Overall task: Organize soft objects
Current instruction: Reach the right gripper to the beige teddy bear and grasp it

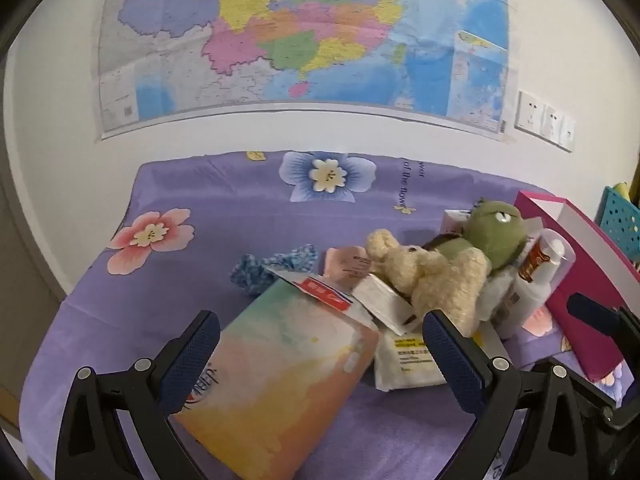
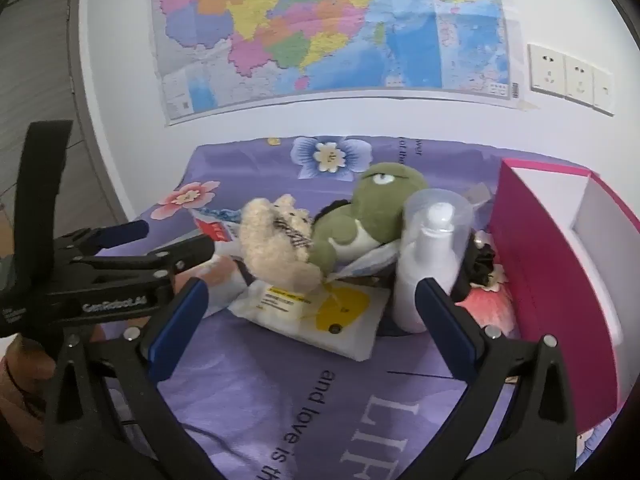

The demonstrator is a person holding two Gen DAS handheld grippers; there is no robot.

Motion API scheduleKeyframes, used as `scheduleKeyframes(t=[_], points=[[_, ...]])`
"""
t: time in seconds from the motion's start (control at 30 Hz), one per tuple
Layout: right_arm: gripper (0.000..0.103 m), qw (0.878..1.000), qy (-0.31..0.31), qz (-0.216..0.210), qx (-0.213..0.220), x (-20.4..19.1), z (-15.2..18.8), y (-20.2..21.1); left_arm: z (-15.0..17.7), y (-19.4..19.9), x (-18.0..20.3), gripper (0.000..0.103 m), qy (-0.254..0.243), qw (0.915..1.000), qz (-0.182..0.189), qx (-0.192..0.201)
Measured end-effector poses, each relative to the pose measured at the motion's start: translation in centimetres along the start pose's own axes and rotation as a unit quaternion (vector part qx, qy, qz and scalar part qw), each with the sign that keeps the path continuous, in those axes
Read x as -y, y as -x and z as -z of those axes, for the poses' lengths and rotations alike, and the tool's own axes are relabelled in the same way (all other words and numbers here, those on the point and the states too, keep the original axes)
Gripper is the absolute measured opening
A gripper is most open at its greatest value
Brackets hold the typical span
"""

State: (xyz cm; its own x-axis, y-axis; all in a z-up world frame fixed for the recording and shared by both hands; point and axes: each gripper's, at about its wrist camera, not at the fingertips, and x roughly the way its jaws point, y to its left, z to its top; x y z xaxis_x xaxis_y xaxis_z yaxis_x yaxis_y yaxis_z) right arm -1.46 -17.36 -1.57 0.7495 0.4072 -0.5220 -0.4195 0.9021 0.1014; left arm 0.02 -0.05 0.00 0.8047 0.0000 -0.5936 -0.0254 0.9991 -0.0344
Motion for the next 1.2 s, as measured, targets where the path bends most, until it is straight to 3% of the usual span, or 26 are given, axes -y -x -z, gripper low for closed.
scheduleKeyframes(t=[0.13,0.17,0.27,0.43,0.9,0.97,1.2], points=[[0.102,1.000,0.008,0.018,0.001,-0.1,0.1,0.2,0.2,-0.2,0.6,0.103,-0.012,0.9999,0.001,-0.006],[0.099,0.999,0.024,0.023,0.004,-0.9,0.3,0.3,0.2,-0.6,-0.2,0.103,0.006,0.9999,0.009,-0.011],[0.095,1.000,0.021,-0.004,-0.022,-1.2,-0.6,-1.8,-0.1,-1.2,-0.8,0.103,0.009,0.9998,0.005,-0.018],[0.085,0.999,0.003,-0.035,-0.016,-0.7,-1.3,-2.1,0.0,-1.2,-0.9,0.103,0.002,0.9999,-0.006,-0.009],[0.063,0.996,0.013,-0.062,-0.063,-2.2,-3.2,-6.8,-0.3,-1.9,-3.0,0.102,0.014,0.9996,-0.020,-0.016],[0.049,0.996,0.008,-0.060,-0.069,-2.1,-3.4,-7.3,-0.2,-2.0,-3.3,0.102,0.015,0.9995,-0.021,-0.016],[0.032,0.994,-0.004,-0.064,-0.086,-1.6,-3.7,-8.4,-0.4,-2.1,-3.2,0.102,0.007,0.9997,-0.018,-0.016]])
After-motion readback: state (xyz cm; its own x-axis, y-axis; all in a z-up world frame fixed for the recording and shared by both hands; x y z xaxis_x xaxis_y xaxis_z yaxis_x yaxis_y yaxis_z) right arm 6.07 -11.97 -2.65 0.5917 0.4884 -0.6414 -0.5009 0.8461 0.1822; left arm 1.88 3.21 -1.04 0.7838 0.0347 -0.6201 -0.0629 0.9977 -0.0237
